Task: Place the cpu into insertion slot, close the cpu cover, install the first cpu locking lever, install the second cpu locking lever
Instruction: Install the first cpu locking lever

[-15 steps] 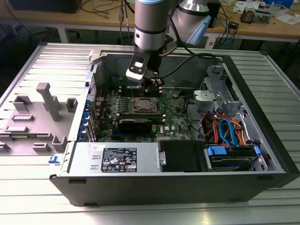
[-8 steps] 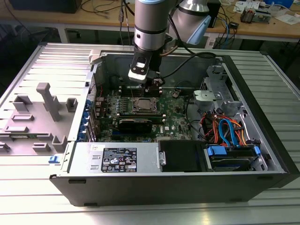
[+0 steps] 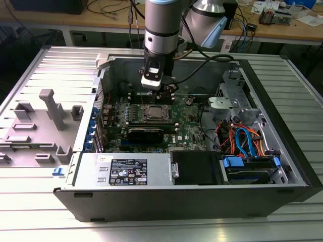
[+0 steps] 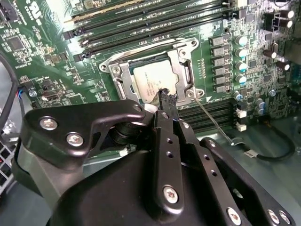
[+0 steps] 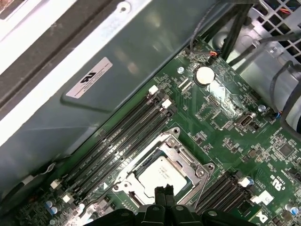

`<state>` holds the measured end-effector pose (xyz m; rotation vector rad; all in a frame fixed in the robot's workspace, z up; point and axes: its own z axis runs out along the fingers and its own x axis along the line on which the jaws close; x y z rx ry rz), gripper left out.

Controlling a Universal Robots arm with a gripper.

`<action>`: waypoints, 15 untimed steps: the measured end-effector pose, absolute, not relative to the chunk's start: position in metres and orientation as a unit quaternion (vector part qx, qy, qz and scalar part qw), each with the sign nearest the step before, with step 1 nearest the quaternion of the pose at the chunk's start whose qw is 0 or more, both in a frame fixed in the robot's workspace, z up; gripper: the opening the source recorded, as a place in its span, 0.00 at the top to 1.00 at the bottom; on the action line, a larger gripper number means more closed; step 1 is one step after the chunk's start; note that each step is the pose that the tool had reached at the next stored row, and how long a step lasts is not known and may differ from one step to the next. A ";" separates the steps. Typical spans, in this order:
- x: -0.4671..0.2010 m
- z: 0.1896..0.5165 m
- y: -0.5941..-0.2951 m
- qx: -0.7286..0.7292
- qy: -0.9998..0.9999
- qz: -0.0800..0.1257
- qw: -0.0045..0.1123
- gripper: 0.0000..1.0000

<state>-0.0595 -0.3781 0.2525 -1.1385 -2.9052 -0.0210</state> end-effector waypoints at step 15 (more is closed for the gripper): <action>-0.060 0.252 -0.378 -0.263 -0.965 -0.006 0.011 0.89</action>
